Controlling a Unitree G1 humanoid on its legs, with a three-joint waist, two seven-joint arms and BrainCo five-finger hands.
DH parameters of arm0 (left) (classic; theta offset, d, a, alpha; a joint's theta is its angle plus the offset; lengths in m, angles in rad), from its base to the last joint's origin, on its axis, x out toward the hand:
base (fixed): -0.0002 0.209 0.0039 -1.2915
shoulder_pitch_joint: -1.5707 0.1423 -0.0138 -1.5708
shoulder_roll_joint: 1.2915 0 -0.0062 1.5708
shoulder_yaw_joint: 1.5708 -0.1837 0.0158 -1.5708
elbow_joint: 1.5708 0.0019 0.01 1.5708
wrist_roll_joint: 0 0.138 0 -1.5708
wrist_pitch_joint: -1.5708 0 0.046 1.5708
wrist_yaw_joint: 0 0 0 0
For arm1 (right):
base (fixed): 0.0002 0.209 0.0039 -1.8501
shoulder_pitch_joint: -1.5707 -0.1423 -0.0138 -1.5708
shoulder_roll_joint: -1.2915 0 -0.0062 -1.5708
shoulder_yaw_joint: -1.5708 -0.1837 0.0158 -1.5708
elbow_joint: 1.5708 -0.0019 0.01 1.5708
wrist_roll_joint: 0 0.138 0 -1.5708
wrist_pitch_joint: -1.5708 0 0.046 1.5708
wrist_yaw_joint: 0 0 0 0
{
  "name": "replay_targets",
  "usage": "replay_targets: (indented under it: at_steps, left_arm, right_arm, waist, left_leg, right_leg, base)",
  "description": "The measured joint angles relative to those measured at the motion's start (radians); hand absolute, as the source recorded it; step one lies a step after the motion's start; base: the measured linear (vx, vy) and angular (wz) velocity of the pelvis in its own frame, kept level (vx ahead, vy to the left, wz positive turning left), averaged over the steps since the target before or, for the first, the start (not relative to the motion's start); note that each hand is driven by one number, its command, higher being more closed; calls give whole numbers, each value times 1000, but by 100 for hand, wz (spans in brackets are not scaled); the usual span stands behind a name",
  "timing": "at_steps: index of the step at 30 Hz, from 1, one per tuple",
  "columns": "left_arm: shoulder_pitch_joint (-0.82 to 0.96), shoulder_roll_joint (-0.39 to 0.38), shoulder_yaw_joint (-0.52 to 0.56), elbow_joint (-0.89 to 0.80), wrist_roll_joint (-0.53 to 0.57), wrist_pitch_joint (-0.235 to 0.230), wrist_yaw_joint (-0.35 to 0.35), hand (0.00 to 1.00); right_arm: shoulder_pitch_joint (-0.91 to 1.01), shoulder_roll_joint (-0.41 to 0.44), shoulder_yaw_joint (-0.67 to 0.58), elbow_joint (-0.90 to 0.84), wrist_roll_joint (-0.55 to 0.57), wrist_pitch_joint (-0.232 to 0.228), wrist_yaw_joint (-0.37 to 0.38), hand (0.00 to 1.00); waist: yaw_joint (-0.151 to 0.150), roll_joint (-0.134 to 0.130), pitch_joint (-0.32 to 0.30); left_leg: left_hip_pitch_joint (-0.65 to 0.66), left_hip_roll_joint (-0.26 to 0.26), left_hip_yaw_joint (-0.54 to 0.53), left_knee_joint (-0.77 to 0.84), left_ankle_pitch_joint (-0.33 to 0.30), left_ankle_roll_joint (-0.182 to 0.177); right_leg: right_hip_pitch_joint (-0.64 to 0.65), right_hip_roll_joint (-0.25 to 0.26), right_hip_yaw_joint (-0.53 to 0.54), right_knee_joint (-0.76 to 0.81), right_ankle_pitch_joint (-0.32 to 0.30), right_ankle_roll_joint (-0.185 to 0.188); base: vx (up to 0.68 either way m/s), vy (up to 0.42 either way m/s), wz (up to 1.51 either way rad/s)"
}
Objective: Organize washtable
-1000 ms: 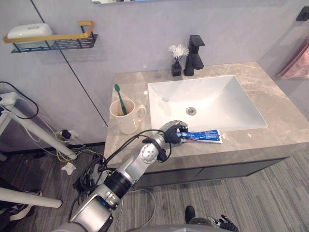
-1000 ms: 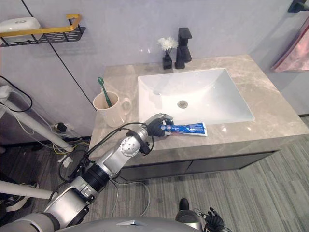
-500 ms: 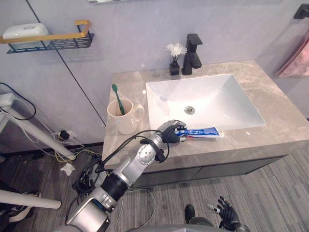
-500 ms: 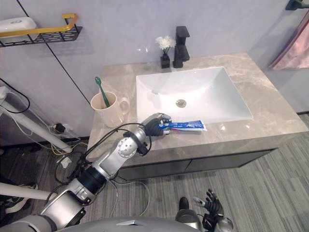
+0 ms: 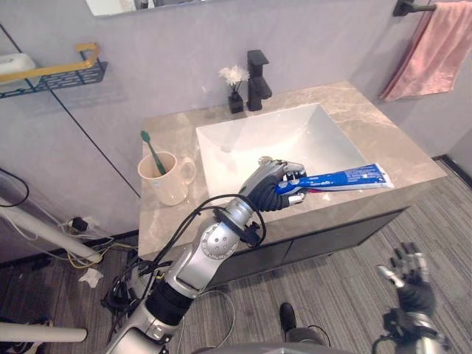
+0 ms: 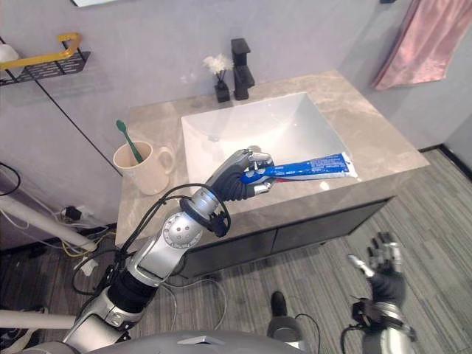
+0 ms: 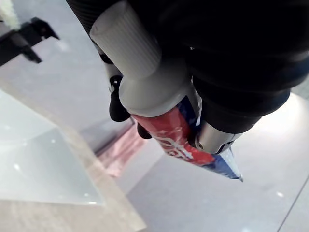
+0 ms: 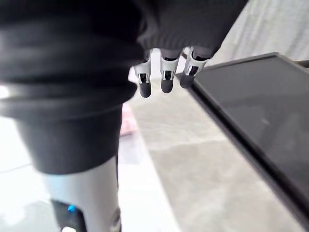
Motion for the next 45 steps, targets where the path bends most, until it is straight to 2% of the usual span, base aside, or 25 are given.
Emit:
replay_targets:
  at_steps: [3, 7, 9, 12, 15, 18, 24, 28, 36, 45]
  left_arm:
    - [34, -7, 6, -56, -5, -8, 0, 100]
    - [41, -13, 10, -117, -41, -11, 0, 100]
    - [41, -22, 18, -160, -69, -18, 3, 100]
    - [40, -31, 30, -196, -102, -36, 22, 100]
    - [38, -32, 47, -214, -118, -38, 49, 100]
    - [40, -28, 47, -214, -118, -38, 81, 100]
    - [40, -26, 49, -213, -118, -38, 125, 100]
    - [40, -26, 49, -207, -116, -37, 152, 100]
    - [41, -31, 50, -124, -103, -26, 189, 100]
    - [45, -32, 50, -78, -90, -26, 194, 100]
  right_arm:
    - [-9, 0, -51, -88, 39, -29, -2, 0]
    - [-62, 0, -43, -147, 78, -62, -6, 0]
    - [-127, -3, 20, -174, 93, -92, -11, 0]
    - [-190, -13, 148, -175, 118, -109, -23, 0]
    - [-250, -61, 288, -174, 136, -107, -17, 0]
    - [-313, -70, 391, -172, 172, -103, -8, 0]
    - [-359, -70, 552, -161, 235, -54, 24, 0]
    - [-362, -79, 603, -154, 277, -39, 39, 0]
    - [-445, -91, 687, -152, 391, -38, 40, 0]
    - [-531, -90, 741, -153, 429, -44, 37, 0]
  waist:
    - [1, -1, -18]
    - [7, 10, -32]
    - [13, 13, -35]
    - [31, 14, -44]
    - [52, 18, -54]
    - [86, 7, -61]
    - [93, -25, -79]
    - [94, -38, -87]
    - [97, -41, -88]
    - [112, -57, -93]
  left_leg:
    - [-1, 4, 1, 0, 2, -3]
    - [-2, 4, 0, 1, 2, -4]
    - [-3, 3, -5, 5, 2, -4]
    - [-17, 3, -28, 14, 2, -3]
    - [-31, 2, -57, 24, 3, -3]
    - [-33, 0, -95, 29, 4, -3]
    - [-50, -21, -132, 30, 12, 6]
    - [-53, -23, -138, 31, 13, 8]
    - [-53, -23, -142, 25, 20, 5]
    - [-52, -23, -144, 16, 28, 5]
  right_leg:
    - [-3, 4, 1, 1, 1, -1]
    - [-2, 3, -1, 2, 2, -2]
    - [1, 2, -6, 2, 7, 3]
    - [5, -3, -28, 2, 11, -4]
    - [12, -11, -59, 2, 12, -4]
    - [35, -18, -92, 2, 12, -4]
    - [42, -43, -128, 2, 10, -3]
    - [43, -46, -135, 2, 10, -2]
    - [42, -46, -141, 2, 9, -3]
    - [41, -46, -143, 2, 9, -3]
  base:
    - [-11, -9, -5]
    - [0, 0, 0]
    - [11, 5, 5]
    - [11, -4, 20]
    - [8, -1, 34]
    - [9, 4, 34]
    - [-15, 22, 20]
    - [-8, 2, 6]
    - [0, 0, 0]
    - [0, 0, 0]
